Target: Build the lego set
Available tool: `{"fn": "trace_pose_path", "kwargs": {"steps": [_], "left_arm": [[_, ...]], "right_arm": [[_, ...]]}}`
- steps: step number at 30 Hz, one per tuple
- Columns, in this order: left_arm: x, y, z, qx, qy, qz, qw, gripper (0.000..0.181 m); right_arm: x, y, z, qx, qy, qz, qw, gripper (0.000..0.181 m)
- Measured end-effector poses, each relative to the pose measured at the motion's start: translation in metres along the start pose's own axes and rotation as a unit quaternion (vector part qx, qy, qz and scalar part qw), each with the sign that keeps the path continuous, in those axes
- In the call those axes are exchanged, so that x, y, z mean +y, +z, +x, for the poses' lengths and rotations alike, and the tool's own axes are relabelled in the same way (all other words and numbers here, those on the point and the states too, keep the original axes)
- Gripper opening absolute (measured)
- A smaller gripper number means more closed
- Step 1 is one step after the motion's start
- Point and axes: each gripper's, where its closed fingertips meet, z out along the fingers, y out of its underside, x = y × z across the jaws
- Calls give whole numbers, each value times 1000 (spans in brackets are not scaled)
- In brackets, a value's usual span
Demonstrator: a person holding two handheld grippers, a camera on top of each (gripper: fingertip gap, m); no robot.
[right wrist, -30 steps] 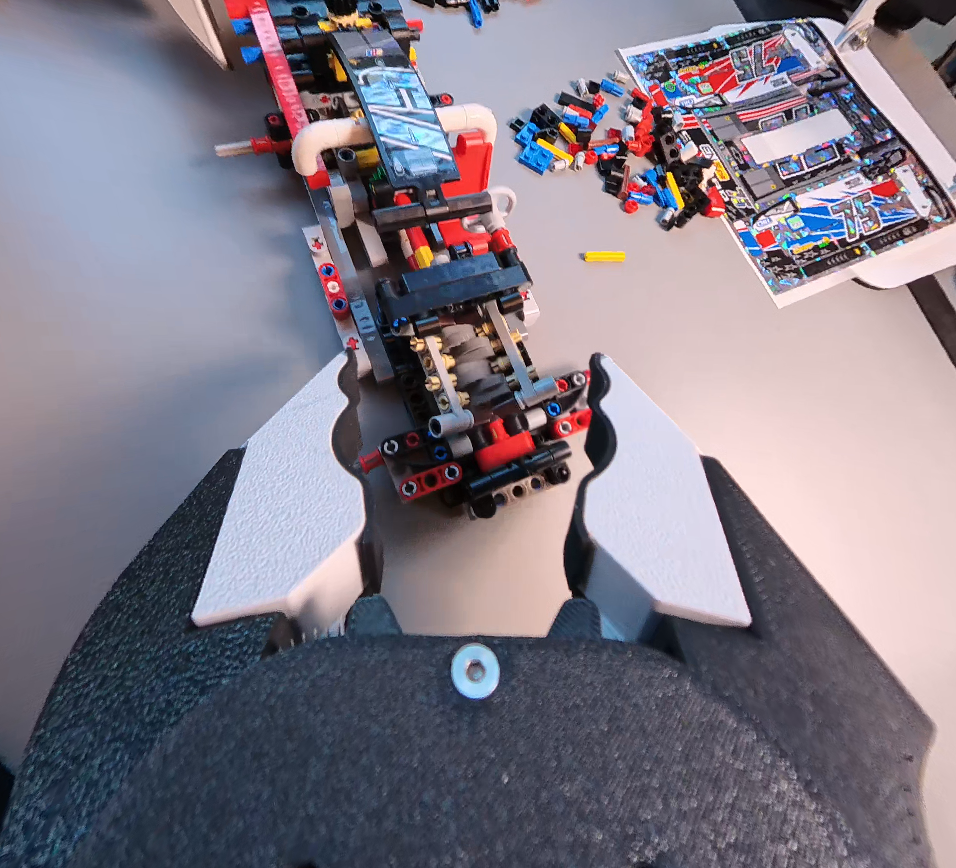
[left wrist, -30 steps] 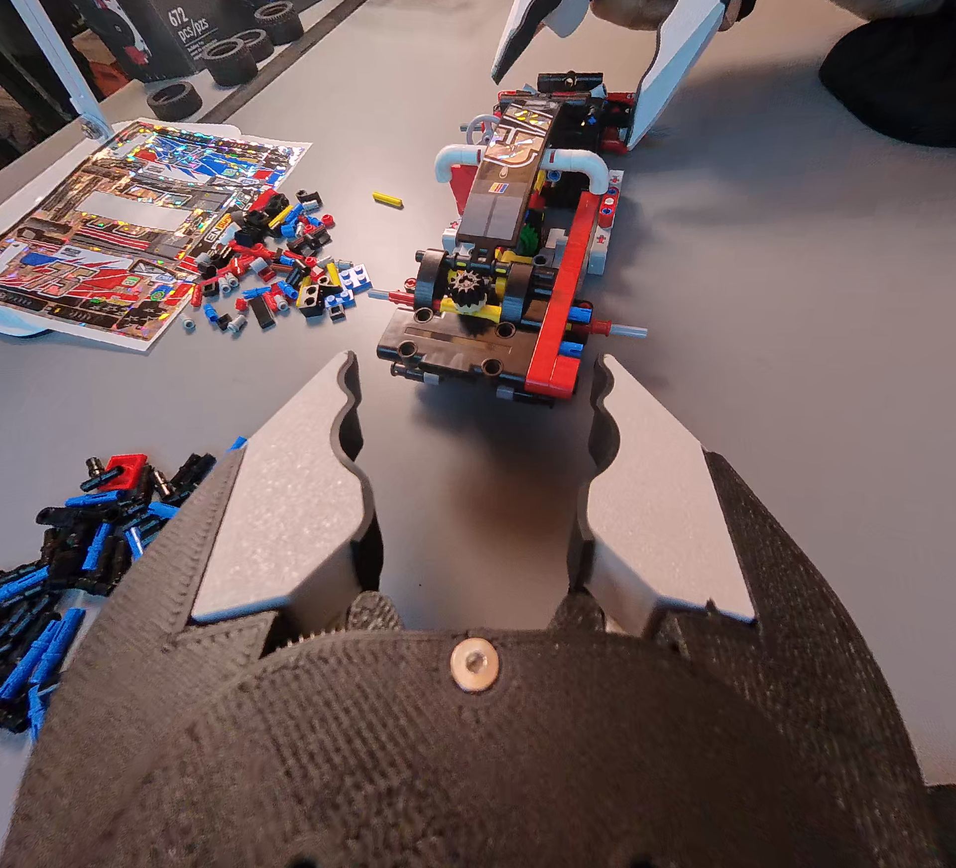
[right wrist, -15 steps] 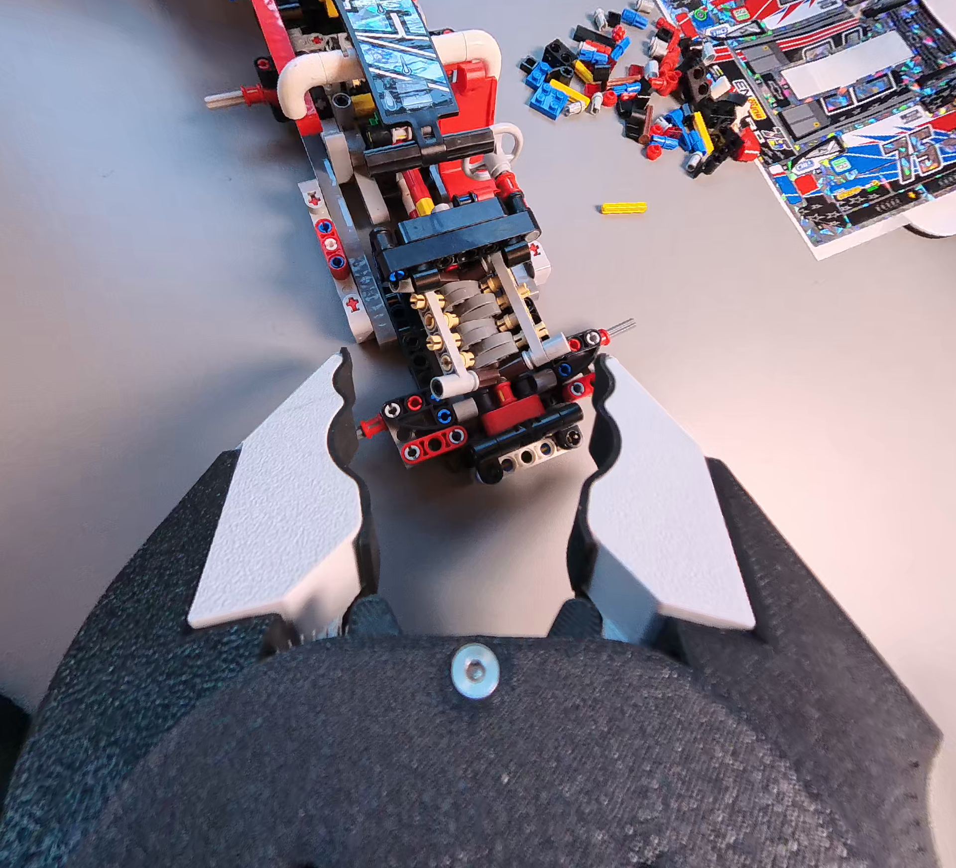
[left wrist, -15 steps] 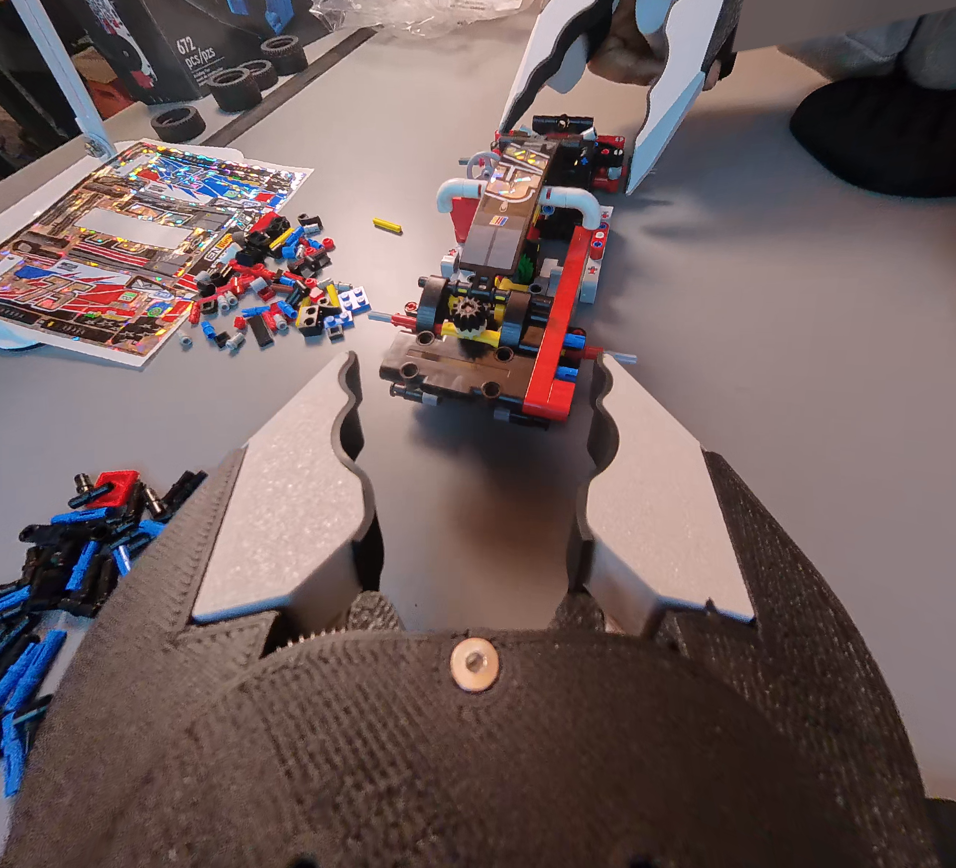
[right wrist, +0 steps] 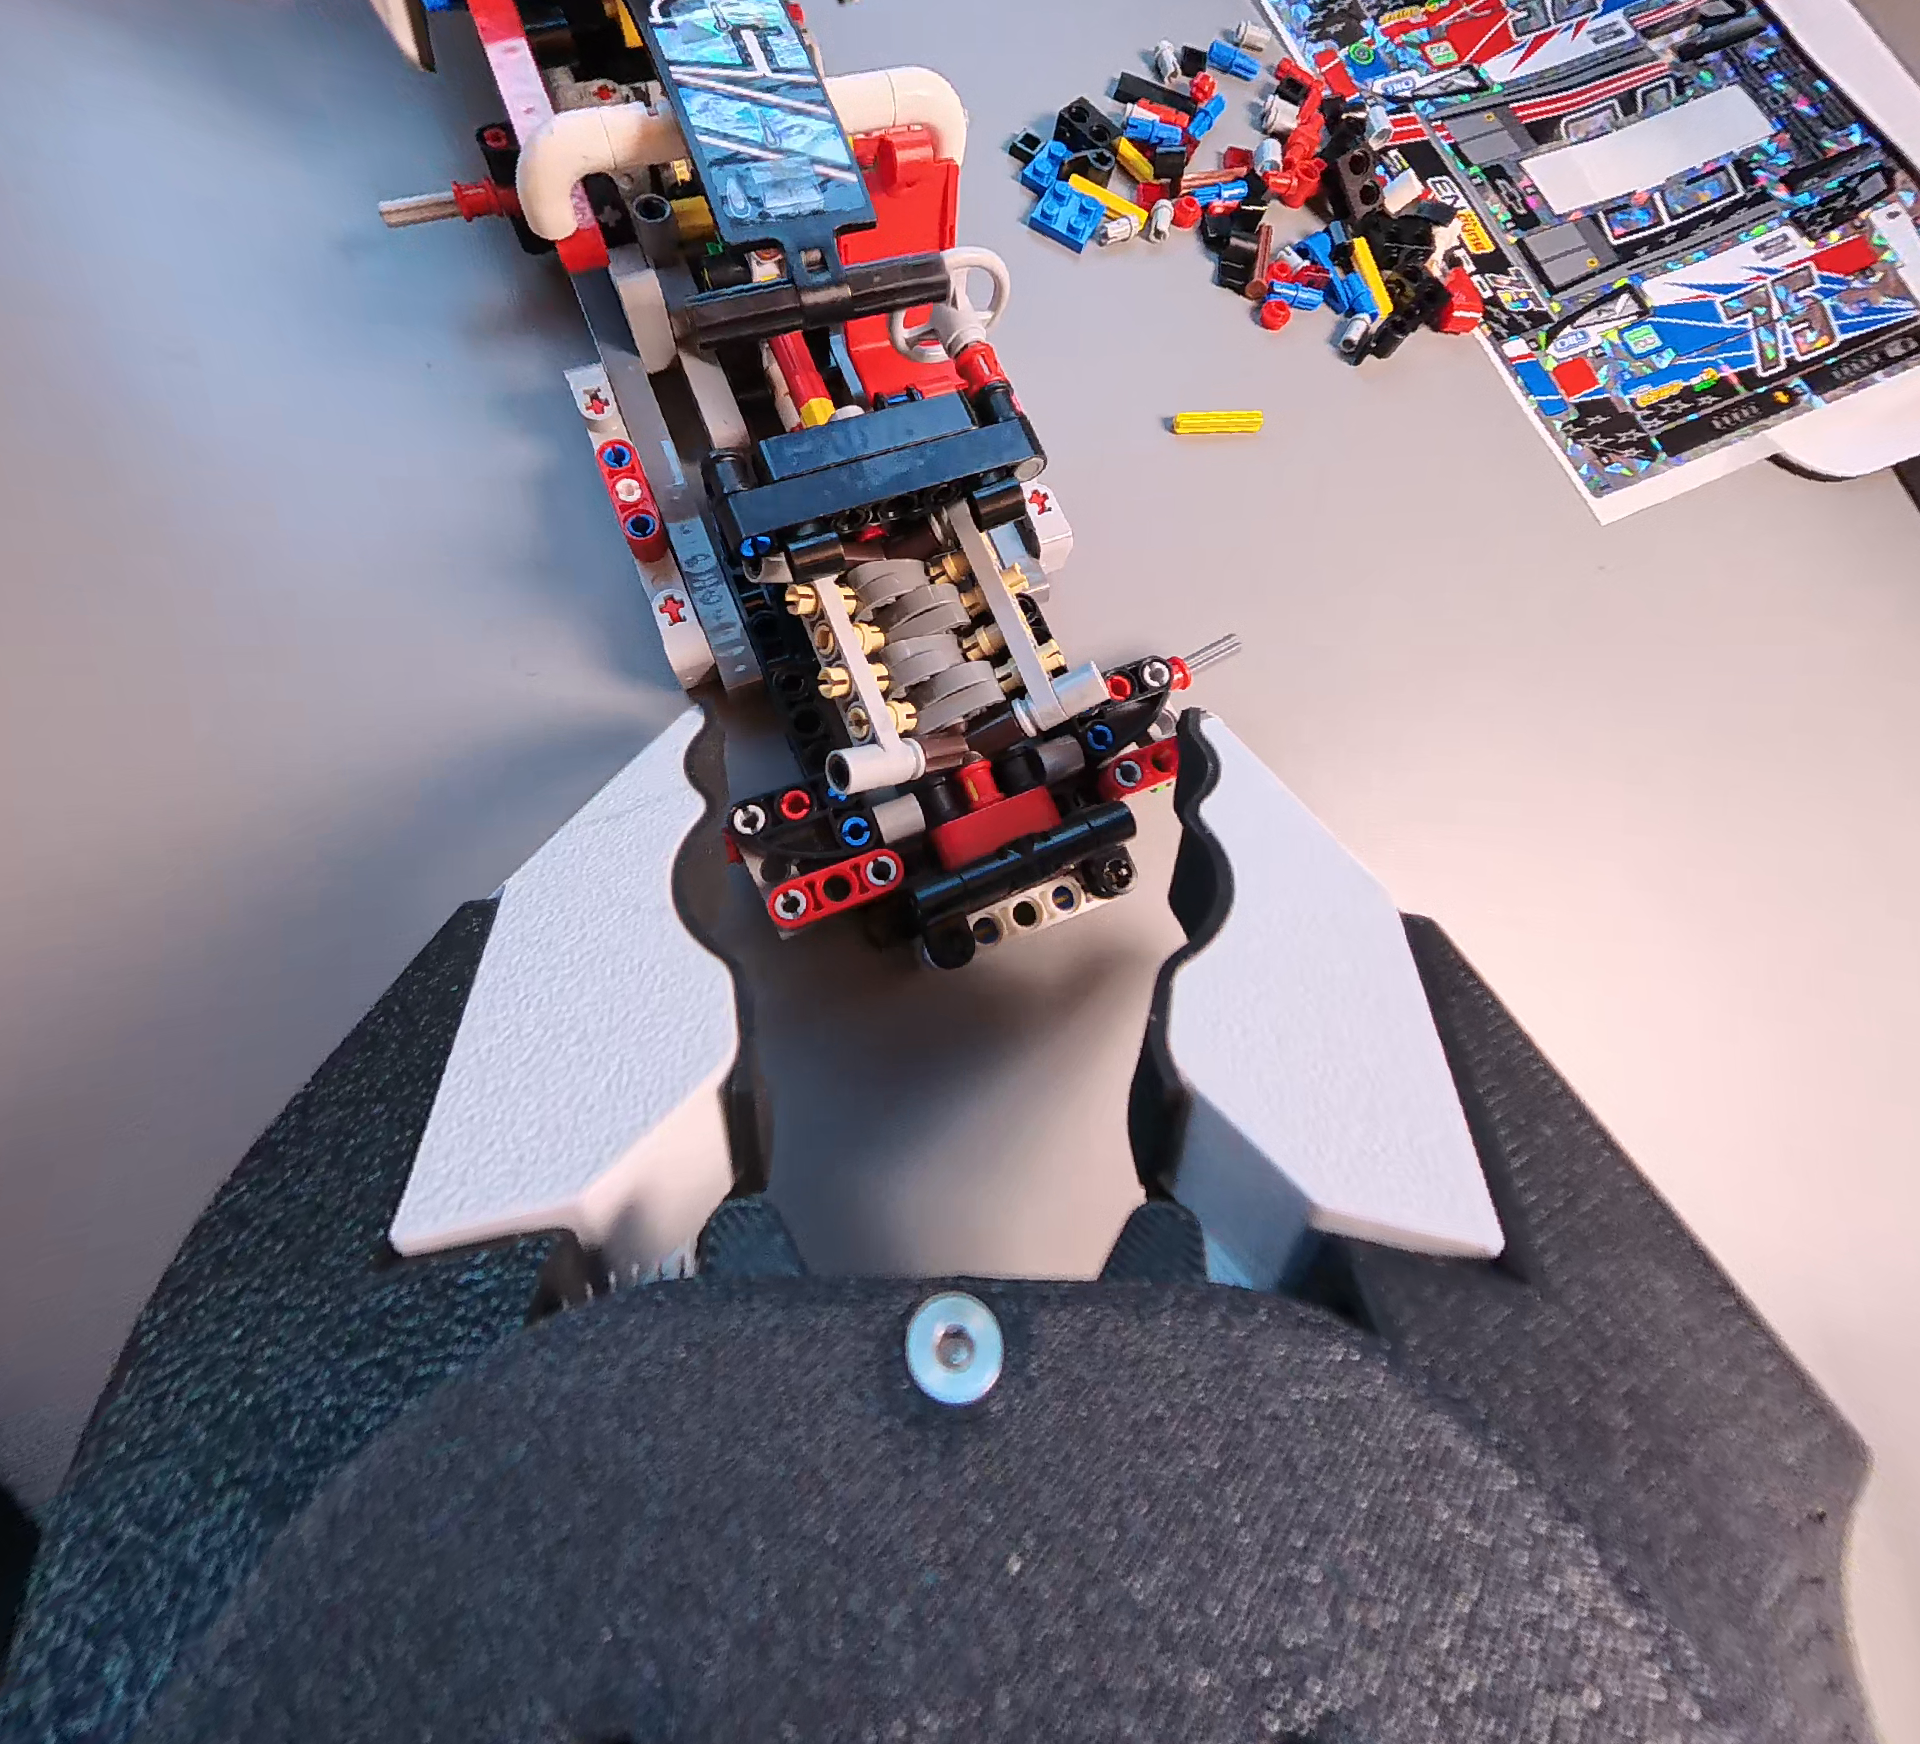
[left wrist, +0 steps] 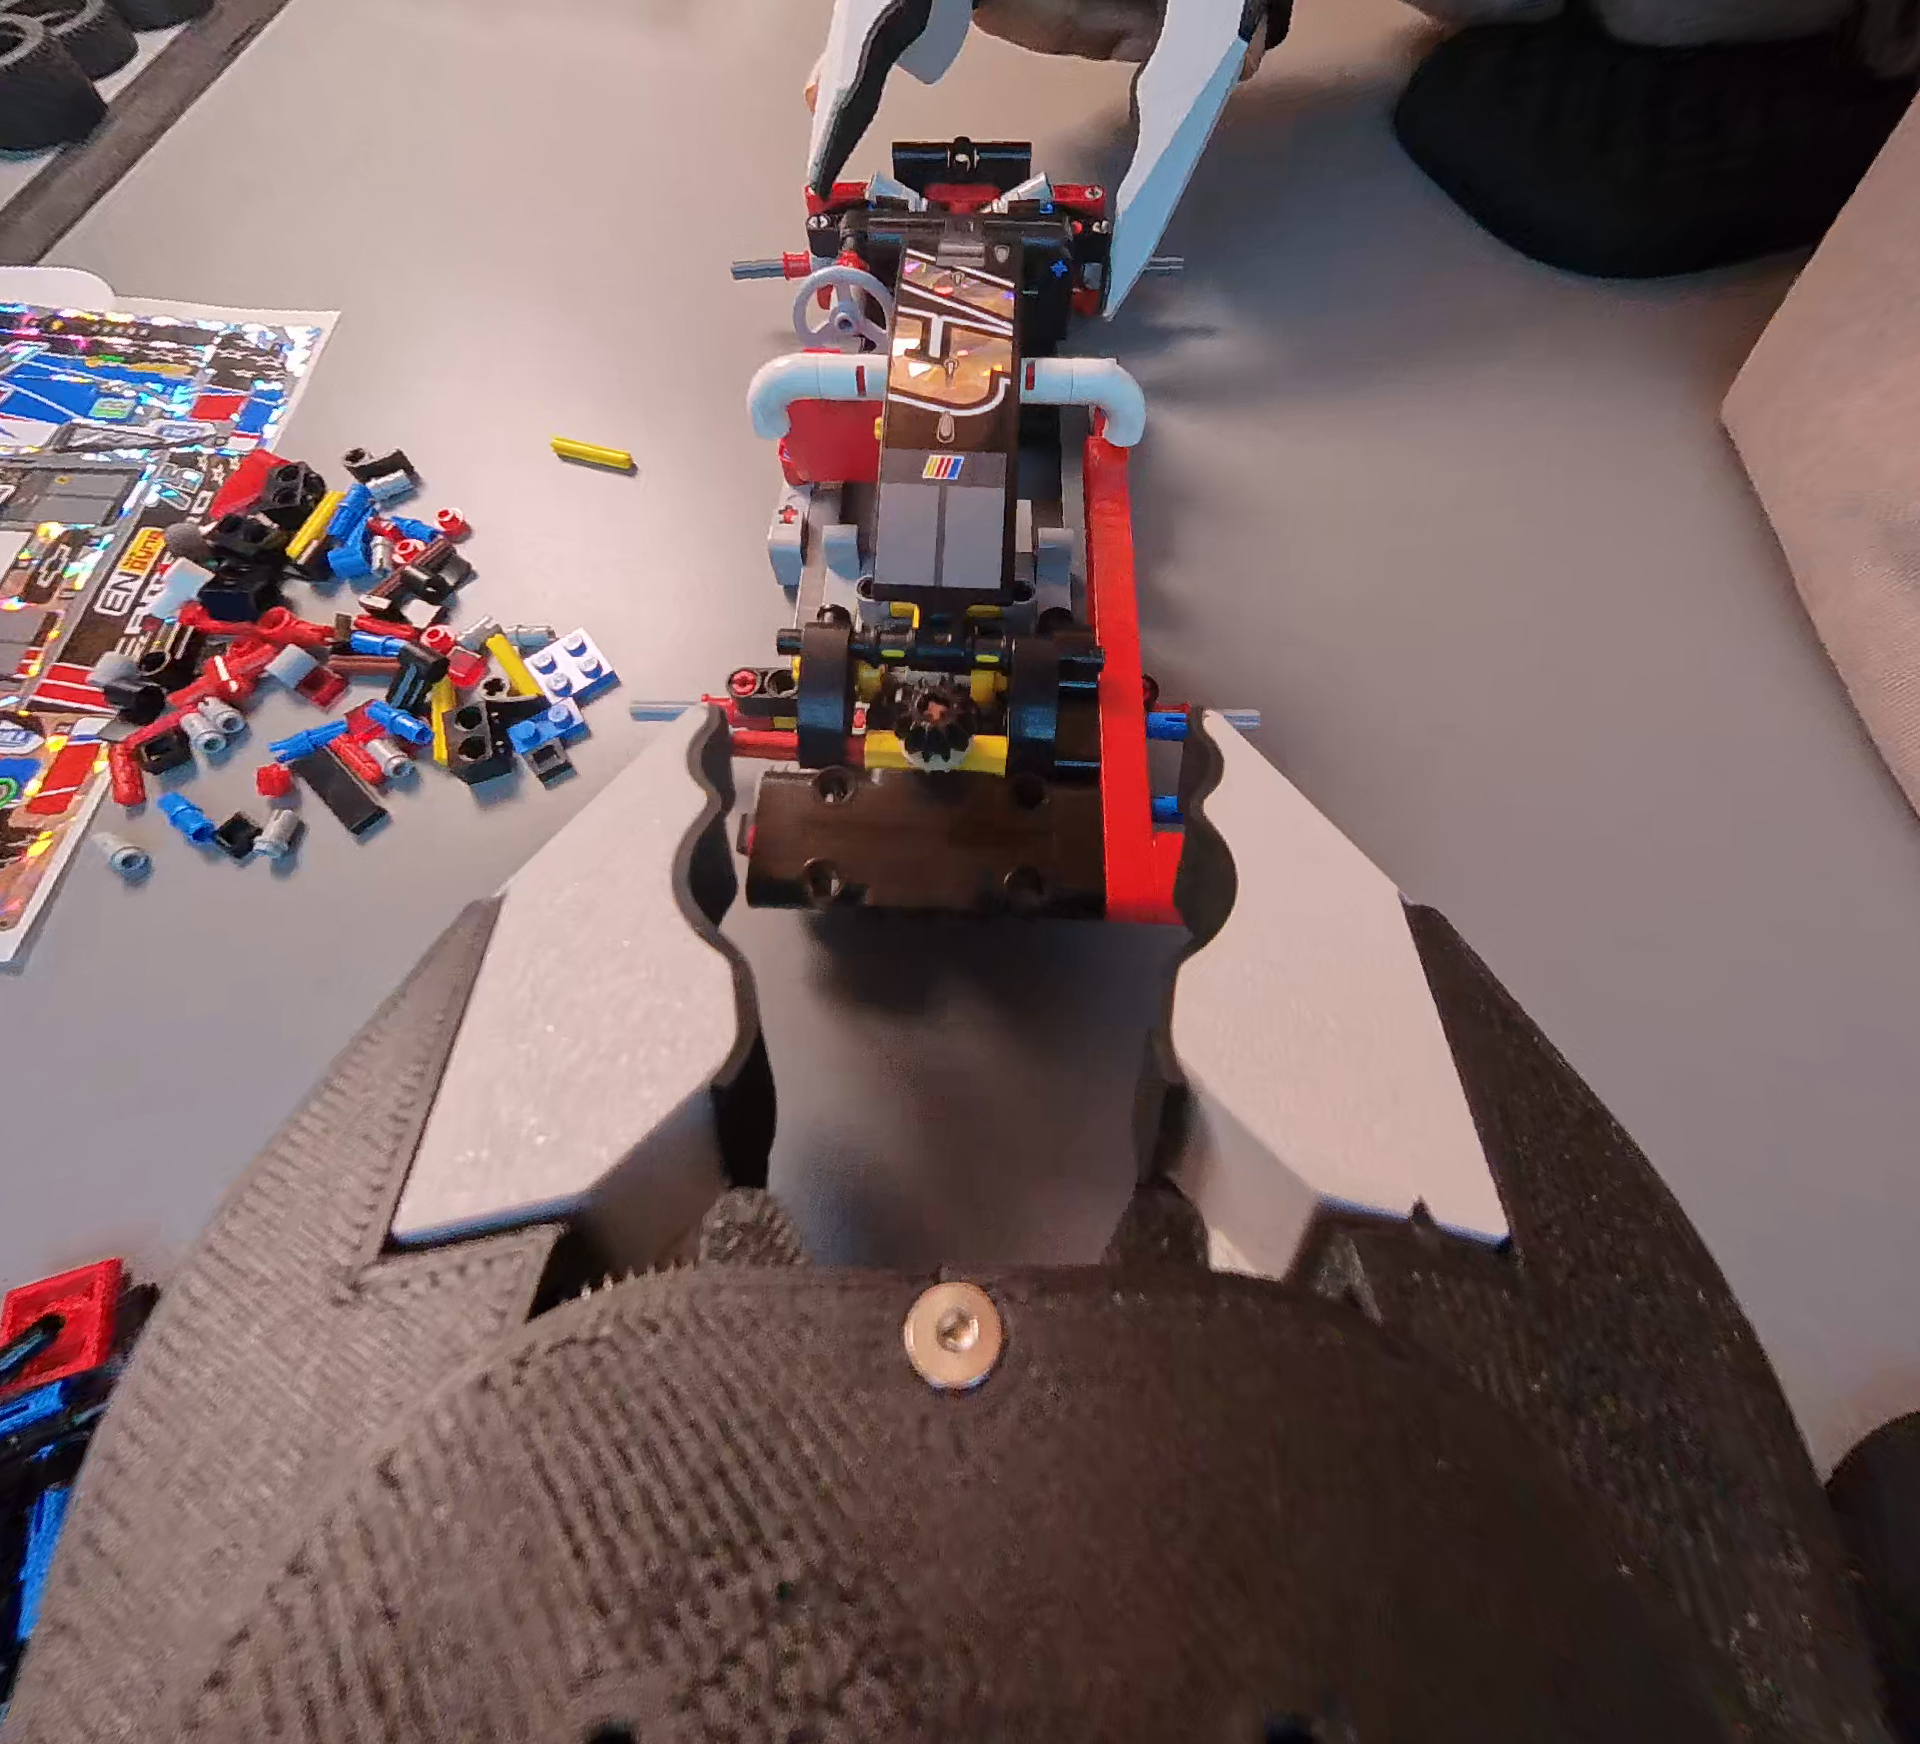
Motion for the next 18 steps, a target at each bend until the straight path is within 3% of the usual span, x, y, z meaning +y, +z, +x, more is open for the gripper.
{"fn": "trace_pose_path", "kwargs": {"steps": [18], "left_arm": [[1,1,0,-19,28,-24,999,84]], "right_arm": [[0,1,3,6,-1,5,1000,84]]}}
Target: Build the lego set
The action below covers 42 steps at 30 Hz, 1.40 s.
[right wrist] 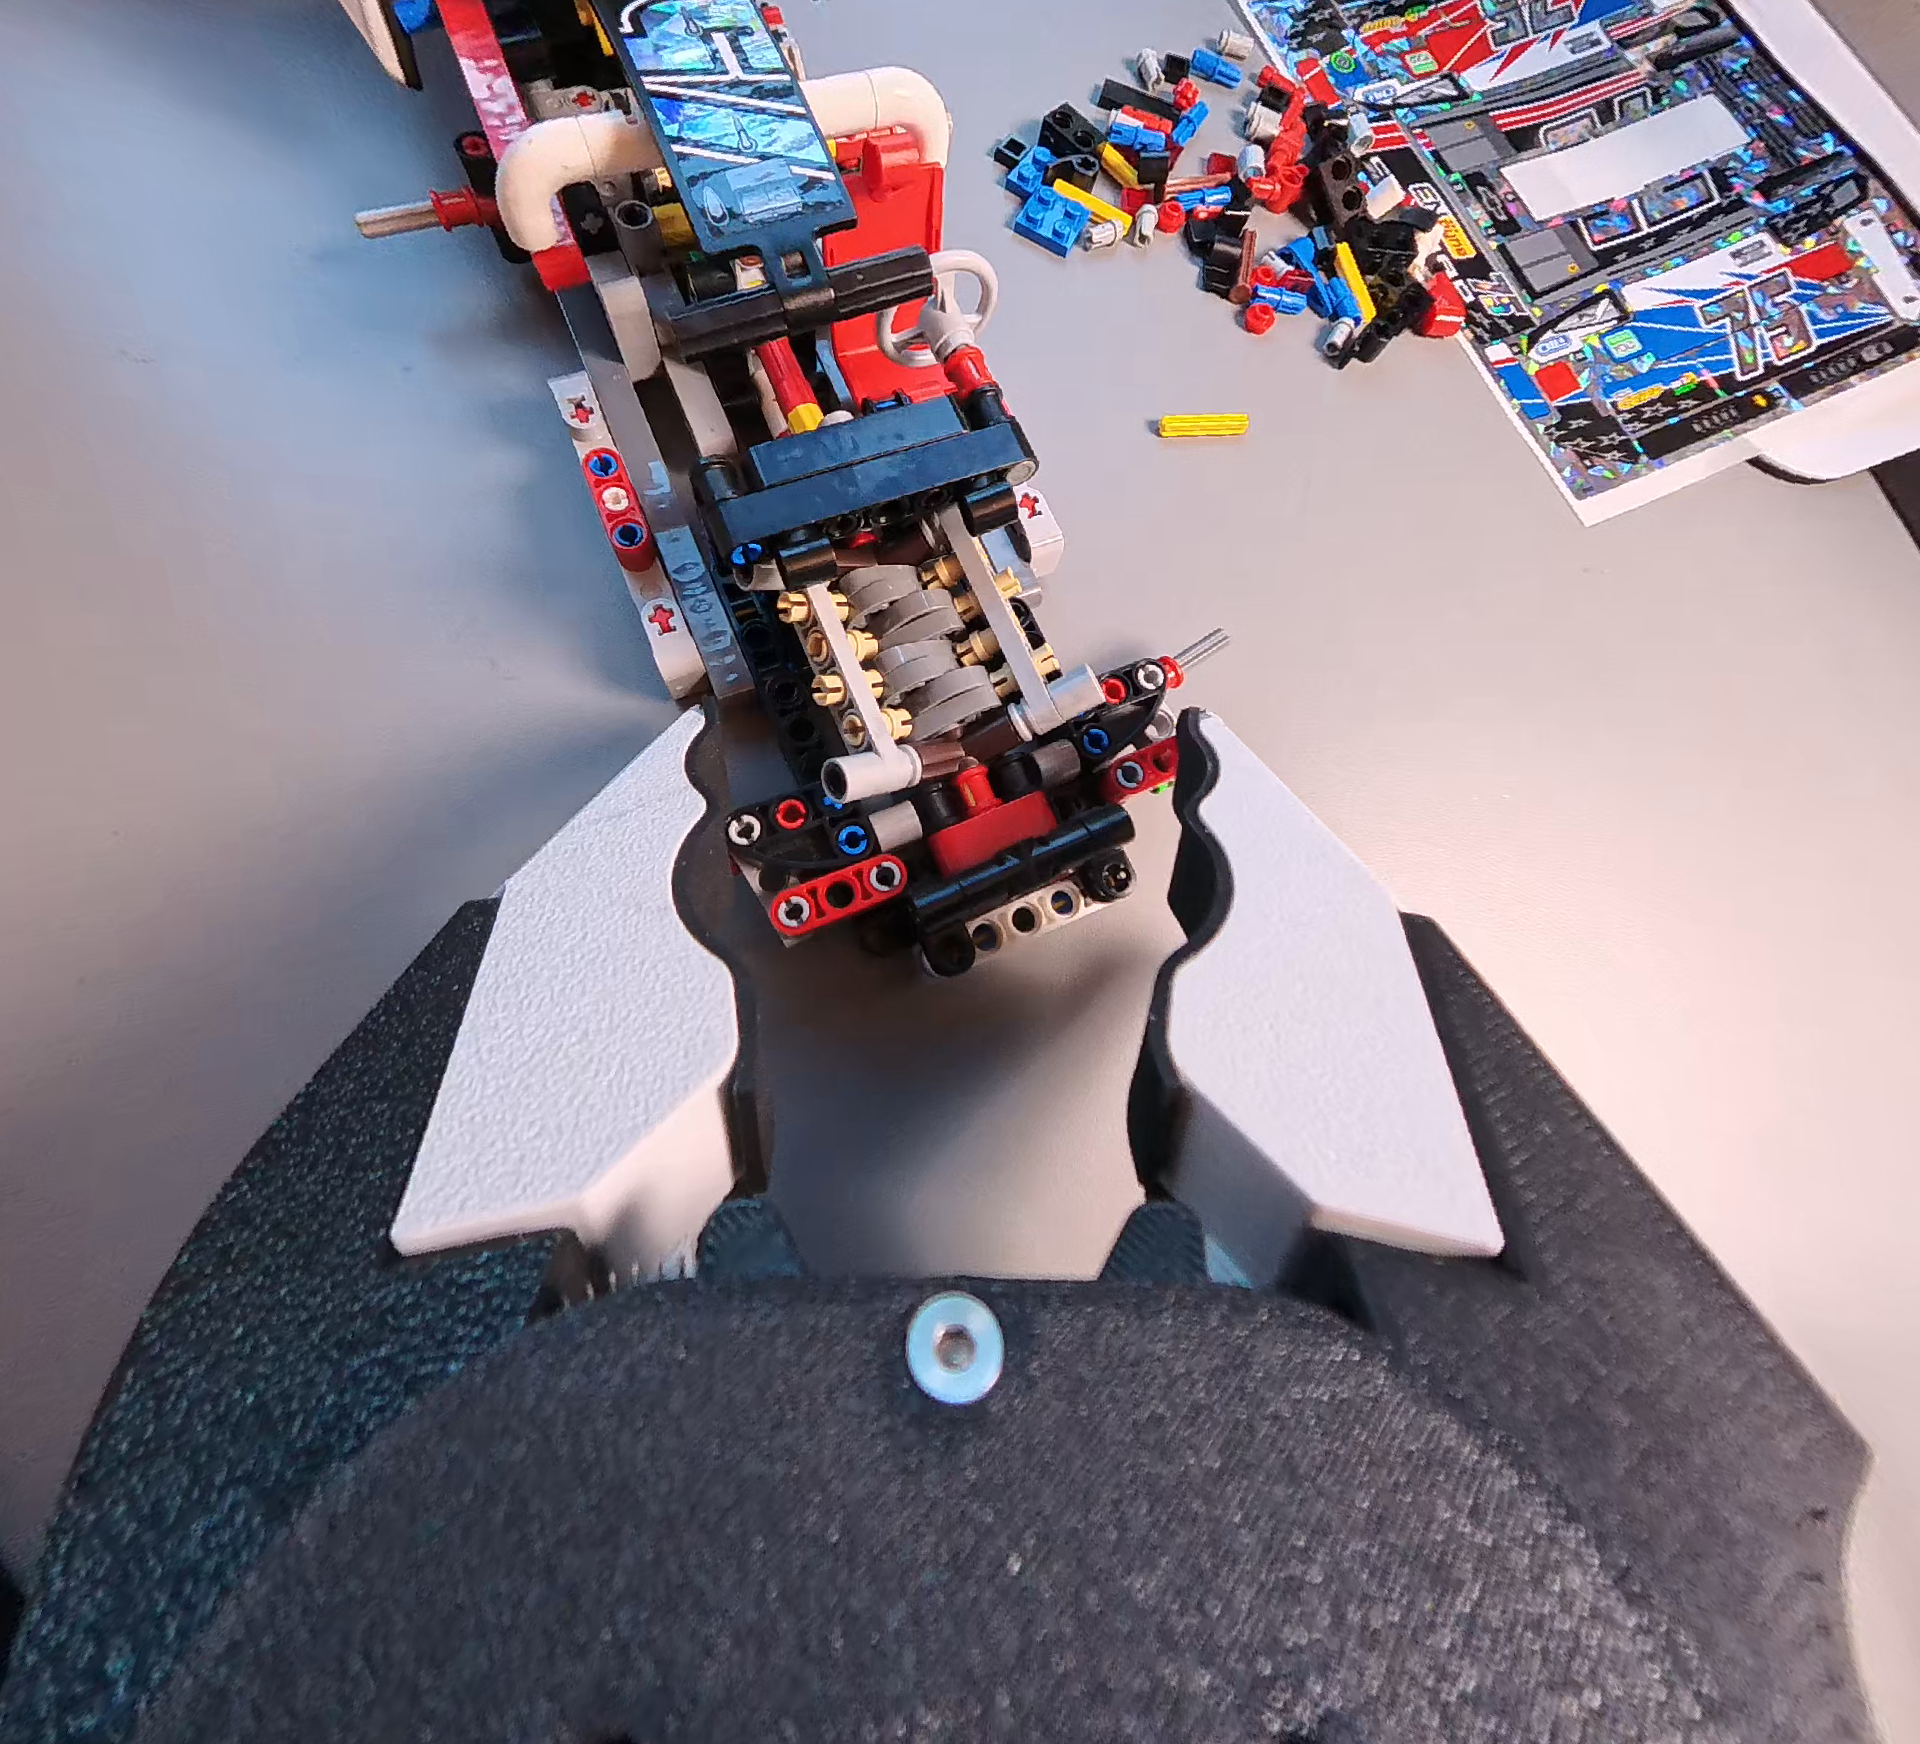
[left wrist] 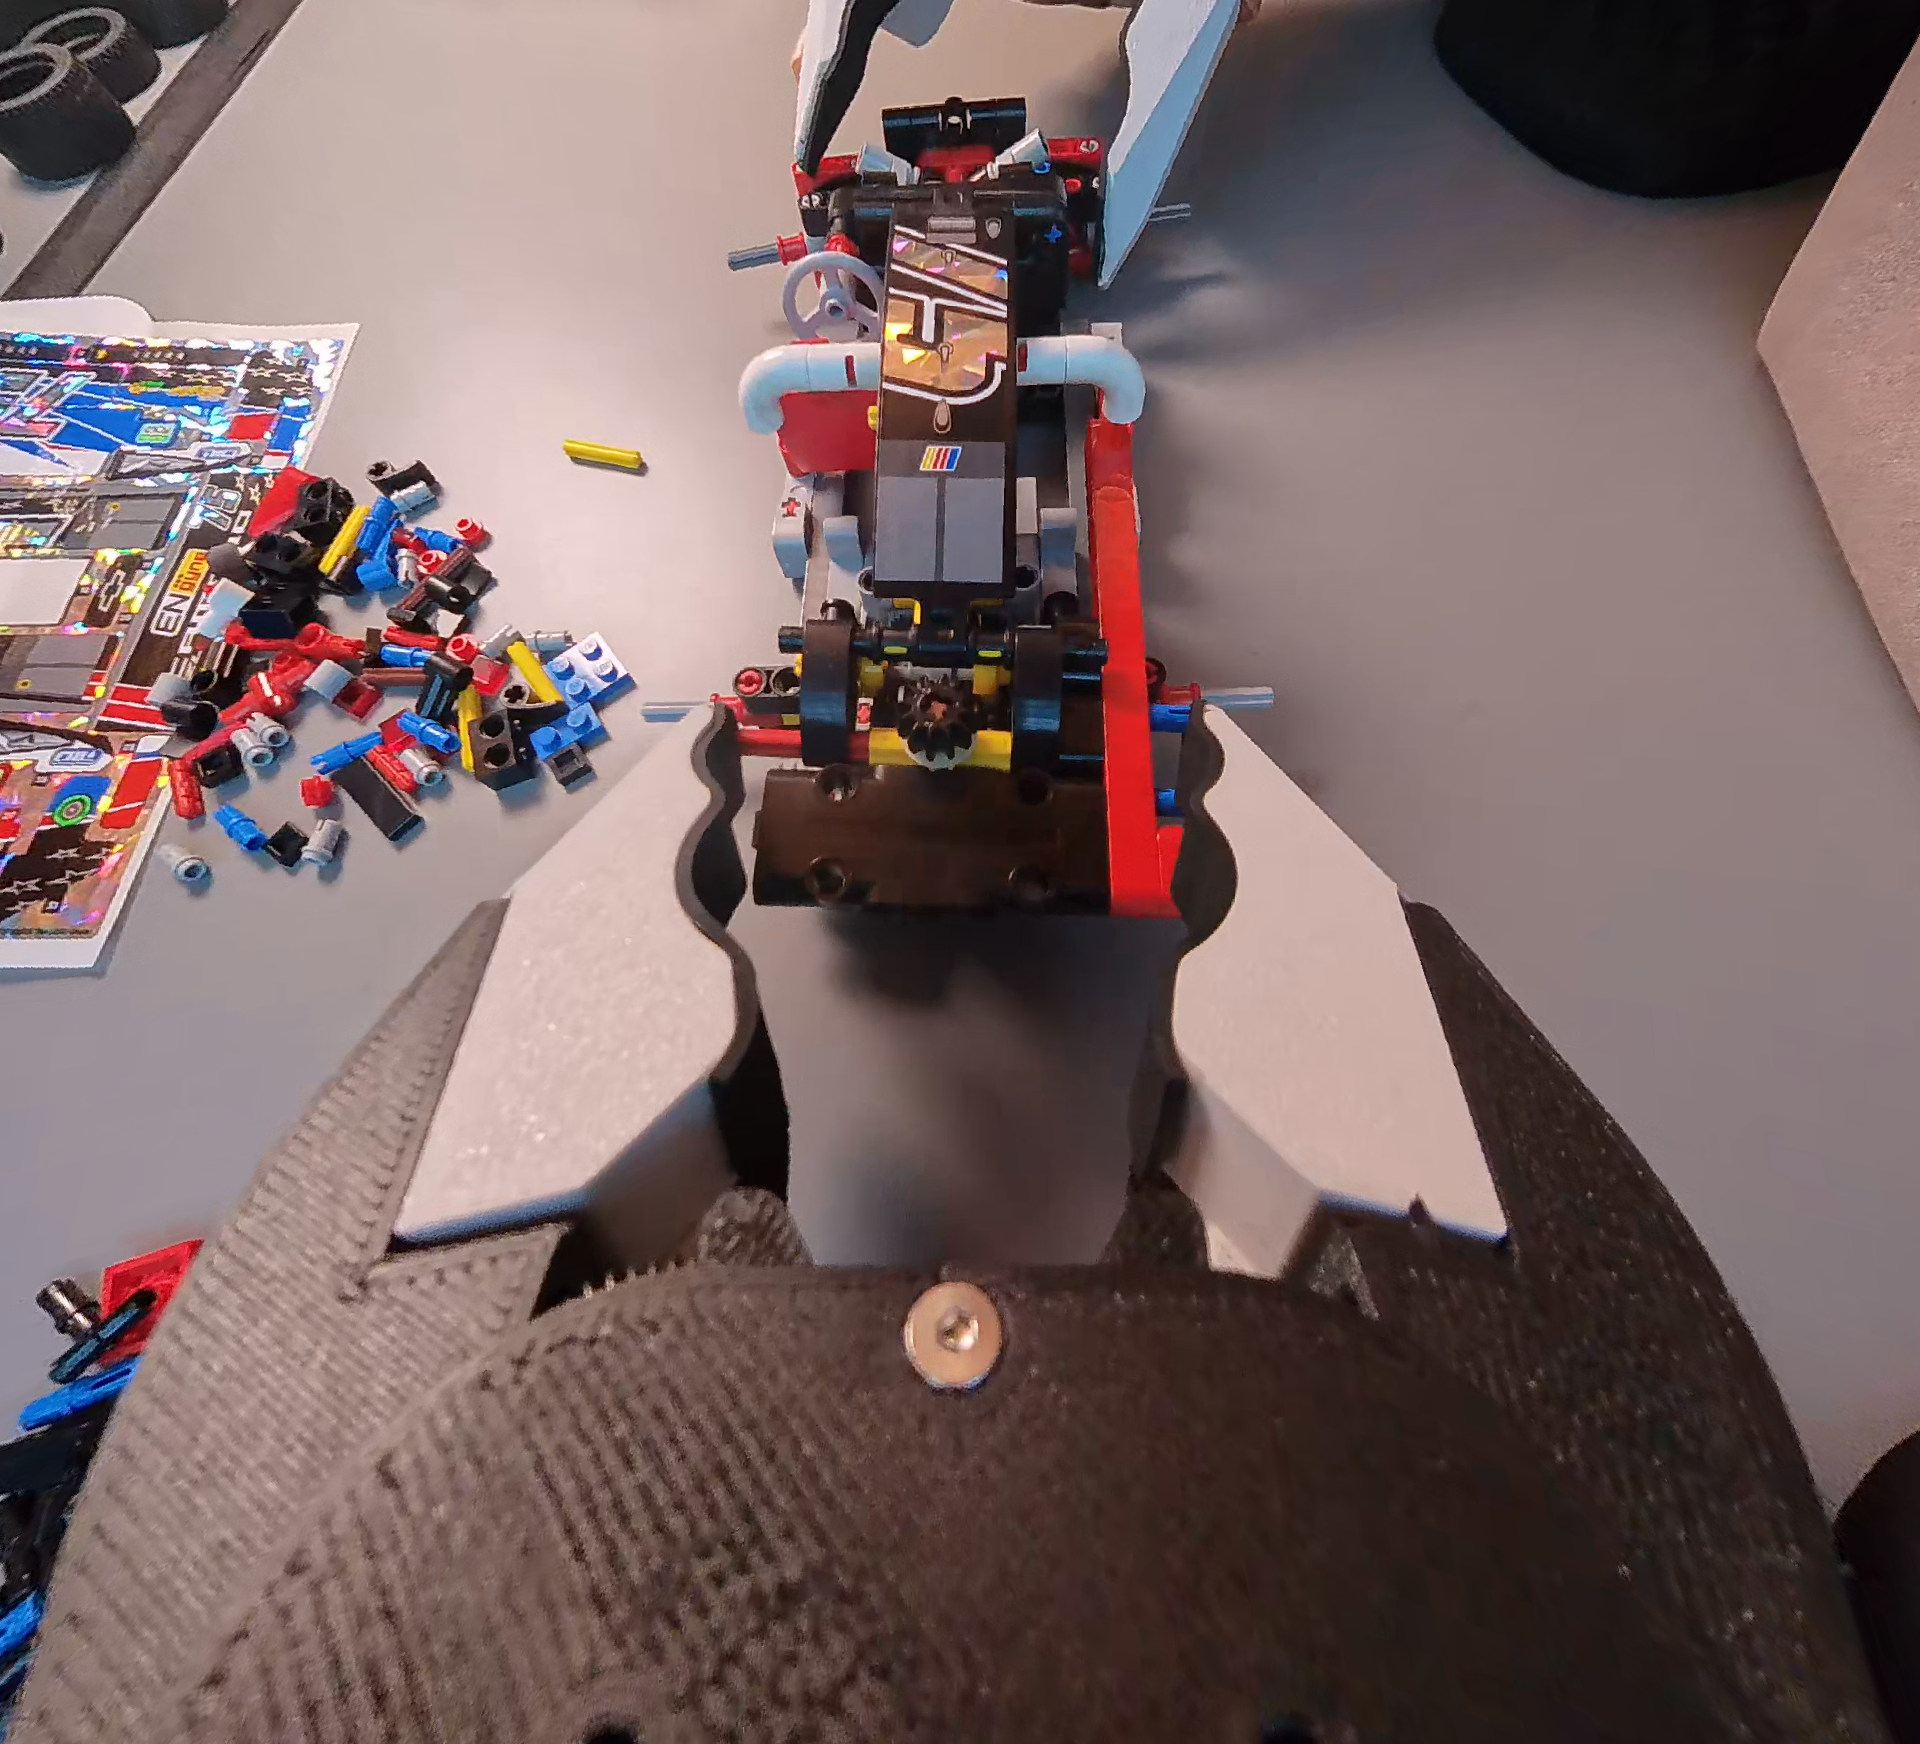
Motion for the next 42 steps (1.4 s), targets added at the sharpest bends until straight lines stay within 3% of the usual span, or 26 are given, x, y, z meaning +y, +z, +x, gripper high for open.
{"fn": "trace_pose_path", "kwargs": {"steps": [12,15,21,30,36,42], "left_arm": [[-2,0,-3,-15,-9,7,1000,84],[-2,-7,-7,-44,-17,9,999,103],[15,-16,-5,-80,-58,-13,995,104],[37,-2,2,-75,-36,-64,995,95],[37,-4,-1,-82,-33,-51,995,82],[42,-12,-8,-100,-28,-54,993,81]], "right_arm": [[0,0,0,-1,3,0,1000,85],[0,-2,1,1,3,-3,1000,85],[4,-5,5,3,11,-7,1000,89],[15,-2,-2,-30,38,-26,999,90],[17,4,-4,-26,35,-36,998,86],[13,9,-6,-15,48,-46,998,85]]}}
